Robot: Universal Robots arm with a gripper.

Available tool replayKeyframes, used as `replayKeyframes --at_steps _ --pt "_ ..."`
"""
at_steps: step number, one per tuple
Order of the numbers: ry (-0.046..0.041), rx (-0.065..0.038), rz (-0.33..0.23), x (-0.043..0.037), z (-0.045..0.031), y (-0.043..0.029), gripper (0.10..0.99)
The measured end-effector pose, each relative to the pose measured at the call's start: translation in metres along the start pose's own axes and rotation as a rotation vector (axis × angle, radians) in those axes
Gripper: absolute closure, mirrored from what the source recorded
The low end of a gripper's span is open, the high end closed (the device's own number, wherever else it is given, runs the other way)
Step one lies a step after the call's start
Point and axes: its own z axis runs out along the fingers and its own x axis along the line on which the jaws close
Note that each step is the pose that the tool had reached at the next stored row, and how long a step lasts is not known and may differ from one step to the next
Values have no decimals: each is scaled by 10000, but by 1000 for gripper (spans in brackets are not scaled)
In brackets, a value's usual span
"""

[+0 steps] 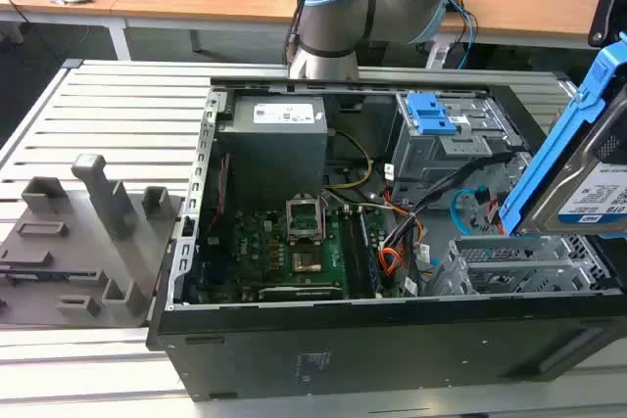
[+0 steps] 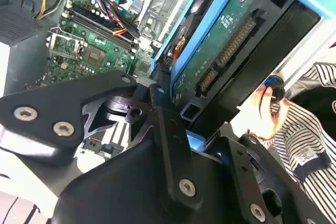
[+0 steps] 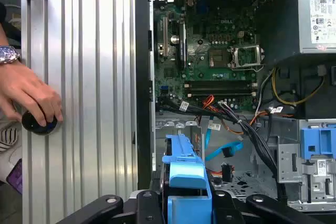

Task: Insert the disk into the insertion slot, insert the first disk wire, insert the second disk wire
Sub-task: 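Insert the disk into the insertion slot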

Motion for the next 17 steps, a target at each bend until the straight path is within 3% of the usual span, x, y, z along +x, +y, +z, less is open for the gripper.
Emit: replayKeyframes --at_steps 3,14,17 --pt "0 -1 0 0 59 -2 722" --pt "1 0 0 -1 169 -7 722" --pt "1 -1 0 -5 244 -10 722"
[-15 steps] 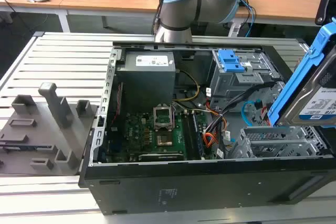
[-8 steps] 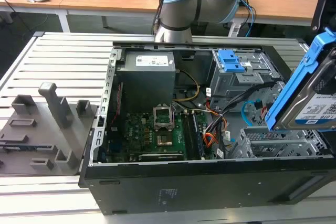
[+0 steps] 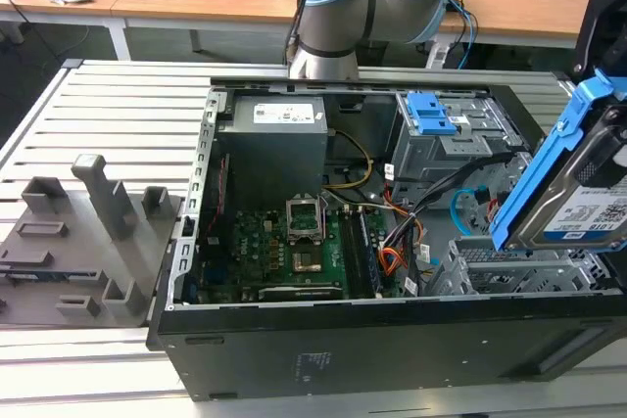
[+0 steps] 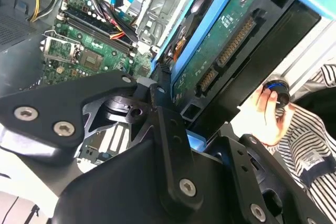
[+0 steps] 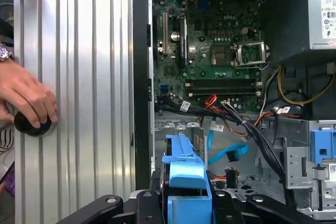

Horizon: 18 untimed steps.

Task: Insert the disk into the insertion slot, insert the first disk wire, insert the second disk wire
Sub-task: 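Insert the disk into the insertion slot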

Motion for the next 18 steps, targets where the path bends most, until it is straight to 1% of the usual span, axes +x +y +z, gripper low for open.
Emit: replayKeyframes --at_steps 2,4,5,8,11,13,15,18 --pt "-1 1 -1 -62 48 -1 722" --pt "-1 0 0 -100 110 -3 722" --pt "-2 0 0 -113 147 -4 722" --pt "-1 1 0 -139 214 -6 722" --pt "-3 0 0 -181 322 -9 722" --pt "-1 0 0 -193 357 -11 722" --pt "-2 0 -1 -223 431 -13 722" --pt "-2 0 0 -246 479 -14 722"
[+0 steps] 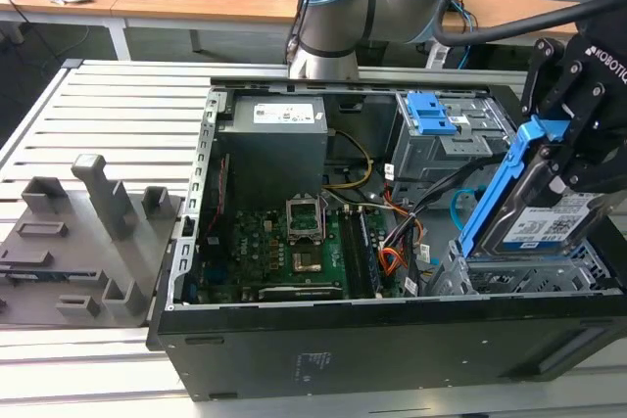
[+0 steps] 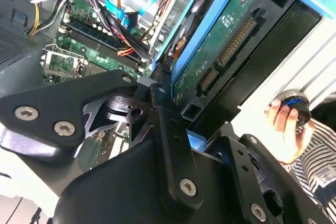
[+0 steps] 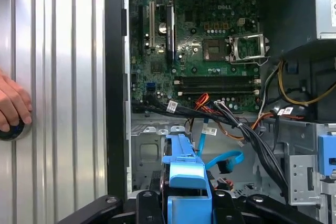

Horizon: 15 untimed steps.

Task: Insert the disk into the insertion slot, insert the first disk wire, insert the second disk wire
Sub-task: 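Insert the disk into the insertion slot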

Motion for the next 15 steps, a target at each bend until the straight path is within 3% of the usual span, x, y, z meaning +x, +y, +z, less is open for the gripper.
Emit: replayKeyframes --at_steps 13,15 --pt "1 0 0 -22 160 -6 722" --pt "1 0 0 -22 212 -8 722"
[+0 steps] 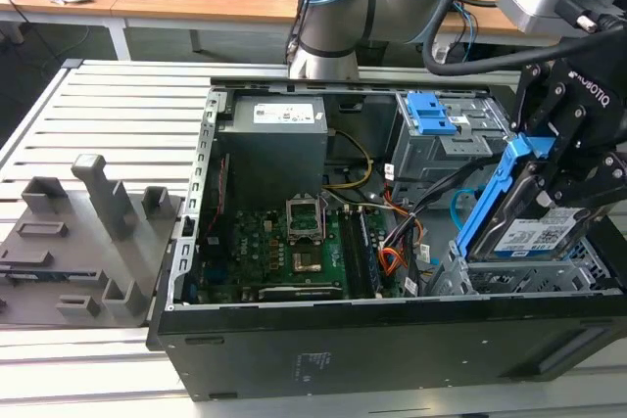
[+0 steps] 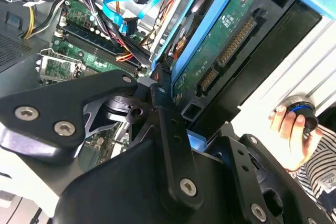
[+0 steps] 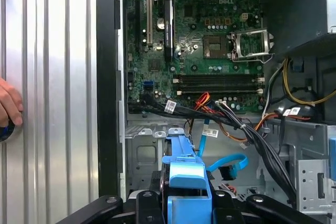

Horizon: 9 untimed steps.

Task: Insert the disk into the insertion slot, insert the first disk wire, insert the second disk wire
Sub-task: 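Insert the disk into the insertion slot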

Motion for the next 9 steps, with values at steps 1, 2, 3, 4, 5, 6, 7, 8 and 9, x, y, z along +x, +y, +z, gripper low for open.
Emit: replayKeyframes --at_steps 1,2,3,4,5,6,7,8,9 --pt "0 0 0 0 26 -1 722" --pt "1 0 0 0 36 -1 722" --pt "1 0 -1 0 46 -2 722" --pt "0 0 0 0 55 -2 722" --pt "0 0 0 0 64 -2 722" --pt "0 0 0 0 71 -3 722" --pt "0 0 0 0 79 -3 722" --pt "1 0 0 0 86 -3 722" --pt "2 0 0 0 86 -3 722"
